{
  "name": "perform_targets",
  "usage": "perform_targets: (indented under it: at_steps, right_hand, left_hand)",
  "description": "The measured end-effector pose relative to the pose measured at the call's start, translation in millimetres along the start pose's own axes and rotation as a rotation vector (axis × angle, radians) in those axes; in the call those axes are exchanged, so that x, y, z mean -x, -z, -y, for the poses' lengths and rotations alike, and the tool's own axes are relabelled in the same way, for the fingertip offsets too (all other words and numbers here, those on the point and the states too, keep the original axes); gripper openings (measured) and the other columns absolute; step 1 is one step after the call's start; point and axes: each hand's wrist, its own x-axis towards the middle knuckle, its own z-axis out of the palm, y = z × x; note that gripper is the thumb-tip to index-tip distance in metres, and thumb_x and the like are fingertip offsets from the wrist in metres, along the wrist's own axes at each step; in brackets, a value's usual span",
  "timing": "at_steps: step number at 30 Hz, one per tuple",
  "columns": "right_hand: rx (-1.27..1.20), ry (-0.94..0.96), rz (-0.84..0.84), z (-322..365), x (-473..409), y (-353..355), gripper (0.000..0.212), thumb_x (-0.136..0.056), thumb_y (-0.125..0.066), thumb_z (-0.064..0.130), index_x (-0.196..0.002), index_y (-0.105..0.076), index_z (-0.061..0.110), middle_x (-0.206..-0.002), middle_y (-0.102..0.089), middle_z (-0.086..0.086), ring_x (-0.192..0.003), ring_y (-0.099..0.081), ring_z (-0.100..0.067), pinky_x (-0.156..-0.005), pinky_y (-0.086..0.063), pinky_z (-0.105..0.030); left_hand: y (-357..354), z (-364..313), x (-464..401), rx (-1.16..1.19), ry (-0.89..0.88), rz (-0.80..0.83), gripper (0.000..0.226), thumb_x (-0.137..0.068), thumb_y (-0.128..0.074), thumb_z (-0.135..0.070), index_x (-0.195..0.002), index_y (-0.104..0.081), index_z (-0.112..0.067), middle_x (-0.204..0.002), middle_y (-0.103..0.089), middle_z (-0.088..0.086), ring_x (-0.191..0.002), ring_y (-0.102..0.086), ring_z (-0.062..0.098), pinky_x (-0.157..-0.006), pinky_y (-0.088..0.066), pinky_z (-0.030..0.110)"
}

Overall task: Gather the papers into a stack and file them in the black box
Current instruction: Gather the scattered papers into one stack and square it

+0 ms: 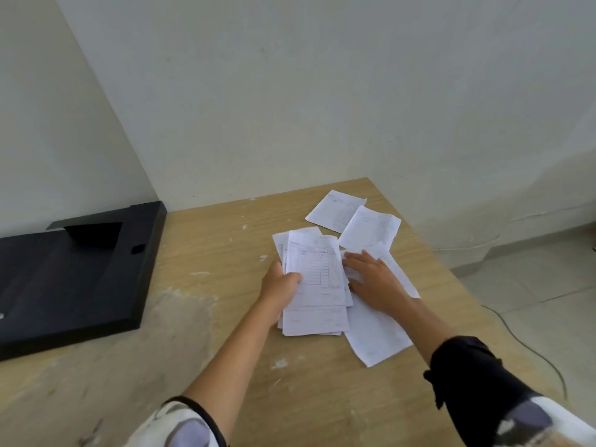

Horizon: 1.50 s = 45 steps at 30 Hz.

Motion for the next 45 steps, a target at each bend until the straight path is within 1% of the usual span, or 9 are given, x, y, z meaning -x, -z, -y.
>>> perform_targets:
  at_steps: [3,7,12,16,30,34,37,39,45]
  right_hand:
    - [-0.019,-0.017,-0.154,-8.9,4.5,6.3,0.041,-0.089,-0.052,0.018,-0.13,-0.049,0.023,-0.145,-0.043,-0.003,-0.143,-0.019,-0.023,-0.114,-0.018,-0.043]
    - [0.087,-0.065,-0.018,-31.2,24.6,11.0,0.05,-0.077,-0.06,0.029,-0.124,-0.049,0.041,-0.146,-0.038,0.011,-0.144,-0.015,-0.016,-0.114,-0.005,-0.053]
    - [0.119,-0.082,-0.129,-31.6,15.9,5.0,0.043,-0.085,-0.056,0.037,-0.127,-0.049,0.036,-0.143,-0.042,0.008,-0.138,-0.027,-0.017,-0.112,-0.016,-0.042]
    - [0.102,-0.092,-0.24,-26.2,10.3,-3.3,0.037,-0.085,-0.056,0.036,-0.121,-0.054,0.027,-0.13,-0.051,0.003,-0.127,-0.041,-0.018,-0.109,-0.024,-0.038]
    - [0.195,-0.272,-0.218,-0.9,-7.1,3.5,0.043,-0.084,-0.051,0.052,-0.118,-0.048,0.025,-0.132,-0.042,-0.003,-0.126,-0.036,-0.024,-0.098,-0.033,-0.044]
    - [0.163,-0.284,-0.22,6.2,-11.0,0.2,0.048,-0.082,-0.055,0.054,-0.117,-0.048,0.022,-0.132,-0.04,-0.004,-0.123,-0.036,-0.025,-0.095,-0.036,-0.042]
    - [0.065,-0.303,-0.234,11.1,-13.7,0.2,0.046,-0.081,-0.058,0.049,-0.115,-0.051,0.018,-0.136,-0.036,-0.007,-0.123,-0.036,-0.027,-0.095,-0.04,-0.041]
    - [-0.058,-0.262,-0.276,13.7,-14.5,0.9,0.039,-0.082,-0.063,0.036,-0.113,-0.055,0.013,-0.139,-0.032,-0.01,-0.123,-0.039,-0.03,-0.098,-0.04,-0.04]
    - [-0.386,-0.274,-0.413,13.4,0.6,-0.3,0.048,-0.073,-0.066,-0.002,-0.114,-0.049,0.013,-0.145,-0.018,-0.011,-0.112,-0.049,-0.025,-0.084,-0.042,-0.028]
  left_hand:
    - [-4.2,3.3,1.2,-0.152,-0.073,-0.008,0.029,-0.08,-0.052,-0.012,-0.109,-0.052,-0.01,-0.111,-0.061,0.009,-0.097,-0.06,0.026,-0.08,-0.051,0.037]
    - [-11.3,5.6,3.0,-0.387,-0.201,-0.157,0.028,-0.079,-0.049,-0.008,-0.106,-0.05,0.001,-0.115,-0.052,0.017,-0.105,-0.051,0.034,-0.085,-0.046,0.041]
    - [-3.8,-1.1,2.6,-0.176,-0.117,-0.153,0.021,-0.081,-0.042,-0.005,-0.1,-0.048,-0.001,-0.096,-0.053,0.011,-0.075,-0.051,0.023,-0.056,-0.038,0.03]
    - [10.8,-5.4,2.1,0.05,-0.029,-0.09,0.009,-0.079,-0.038,-0.006,-0.075,-0.044,-0.011,-0.082,-0.044,0.012,-0.075,-0.04,0.024,-0.065,-0.031,0.037]
    - [19.4,-13.1,-5.8,0.012,0.038,-0.11,0.019,-0.082,-0.033,-0.016,-0.062,-0.035,-0.014,-0.071,-0.042,0.009,-0.069,-0.04,0.023,-0.065,-0.031,0.036]
    - [15.2,-16.1,-6.5,-0.035,0.043,-0.125,0.025,-0.083,-0.033,-0.015,-0.06,-0.032,-0.007,-0.06,-0.04,0.001,-0.055,-0.038,0.02,-0.053,-0.029,0.028]
    - [8.4,-16.3,-4.7,-0.14,0.031,-0.134,0.022,-0.085,-0.038,-0.019,-0.085,-0.056,-0.005,-0.082,-0.054,0.007,-0.078,-0.056,0.028,-0.062,-0.037,0.029]
    - [2.8,-11.9,-4.1,-0.24,0.027,-0.139,0.033,-0.084,-0.044,-0.022,-0.11,-0.051,-0.002,-0.103,-0.057,0.01,-0.099,-0.058,0.032,-0.071,-0.04,0.031]
    - [-8.0,-3.7,-2.9,-0.327,-0.05,-0.189,0.045,-0.074,-0.068,-0.017,-0.11,-0.045,-0.005,-0.115,-0.059,0.012,-0.102,-0.059,0.031,-0.078,-0.05,0.036]
